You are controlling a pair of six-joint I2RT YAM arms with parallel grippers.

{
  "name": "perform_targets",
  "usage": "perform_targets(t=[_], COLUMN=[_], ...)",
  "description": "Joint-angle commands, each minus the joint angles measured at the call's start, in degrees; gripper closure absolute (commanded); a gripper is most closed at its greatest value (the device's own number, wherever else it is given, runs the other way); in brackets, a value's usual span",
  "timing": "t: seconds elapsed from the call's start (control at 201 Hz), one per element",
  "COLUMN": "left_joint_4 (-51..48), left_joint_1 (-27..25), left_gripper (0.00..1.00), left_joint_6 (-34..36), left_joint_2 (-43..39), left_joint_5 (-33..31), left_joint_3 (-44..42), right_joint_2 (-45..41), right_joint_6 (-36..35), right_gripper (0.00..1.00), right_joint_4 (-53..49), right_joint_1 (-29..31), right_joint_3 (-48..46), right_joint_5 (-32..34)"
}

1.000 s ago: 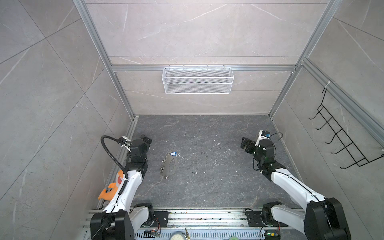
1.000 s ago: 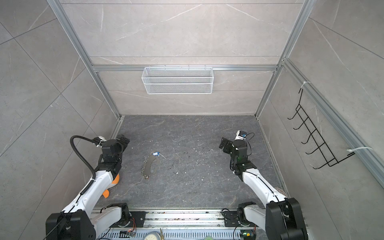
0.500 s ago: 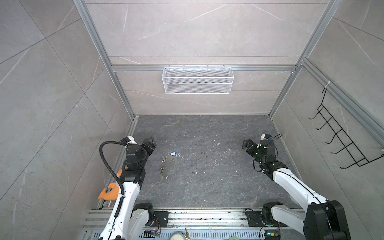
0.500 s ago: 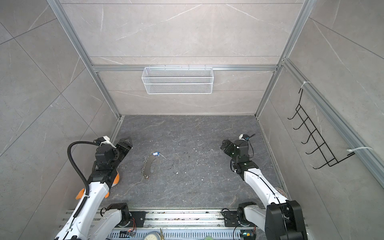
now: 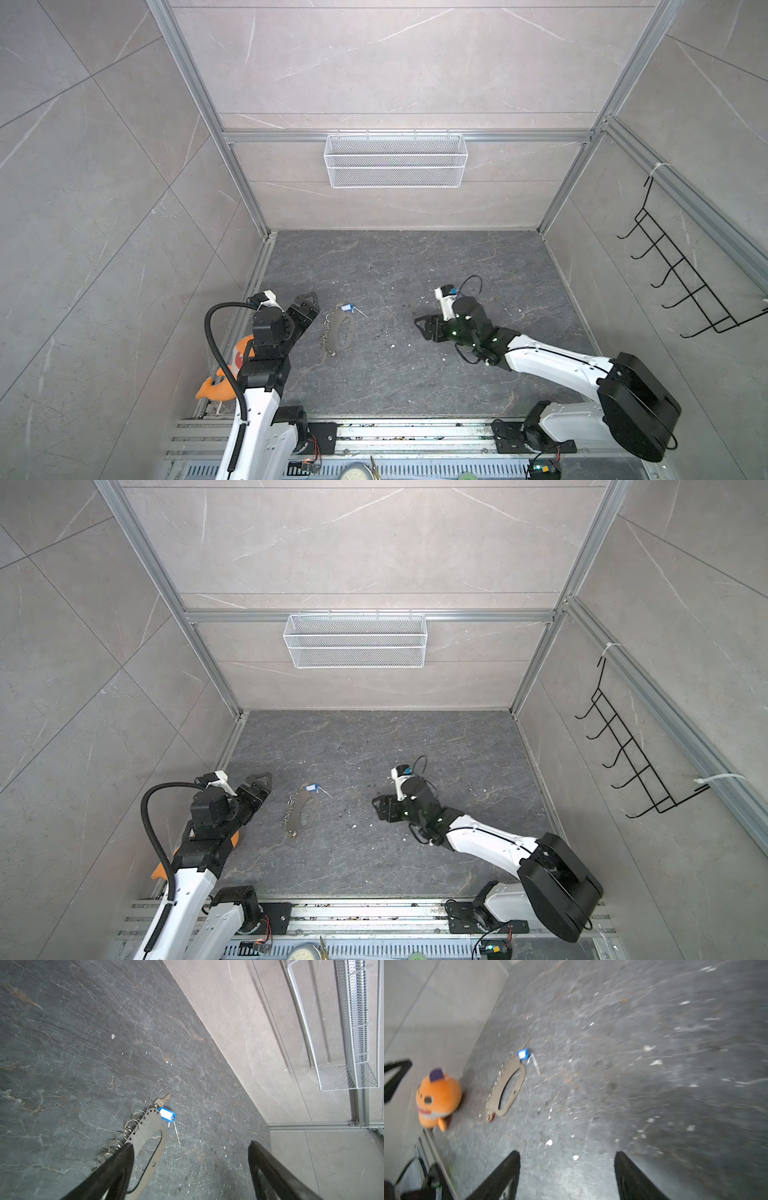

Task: Remove the keys from the keyring
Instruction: 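Reach the right gripper across and grasp the steel key plate's edge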

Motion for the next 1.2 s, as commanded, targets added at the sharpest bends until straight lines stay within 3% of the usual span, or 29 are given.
perform_targets(t=[0.0,0.115,0.239,0.369,0.807,1.191], left_joint_4=[-4.92,-7.23,-9.68,-11.69,-17.33,-17.76], left_joint_1=[-0.20,-0.15,-0.19,-0.15,-0.17,-1.01], left_gripper=[0.12,0.13,0.13,0.13,0.13,0.11], left_joint_6=[0.30,0.67,1.71,2.80,4.06,4.80], left_joint_2=[-2.15,-4.52,-7.60,-10.48,-16.45,-17.37], left_joint_5=[-1.20,-1.64,-2.73,-3.74,-5.93,-8.05], left_joint_3=[2.87,3.73,5.21,6.51,8.20,7.10], right_joint_2=[5.46,13.58,21.64,29.44,47.19,51.86], right_joint_6=[-5.47,-9.30,-11.93,-14.23,-13.85,-13.02], right_gripper=[0.30,0.32,0.32,0.40,0.59,0.69], right_joint_4=[3.12,6.05,6.53,4.79,-4.17,-9.28], right_joint_1=[9.45,17.11,20.95,23.70,23.99,23.62], right_joint_3=[6.19,12.47,20.17,28.96,48.55,53.45], right_joint_5=[5.33,8.67,9.11,9.23,11.76,13.65])
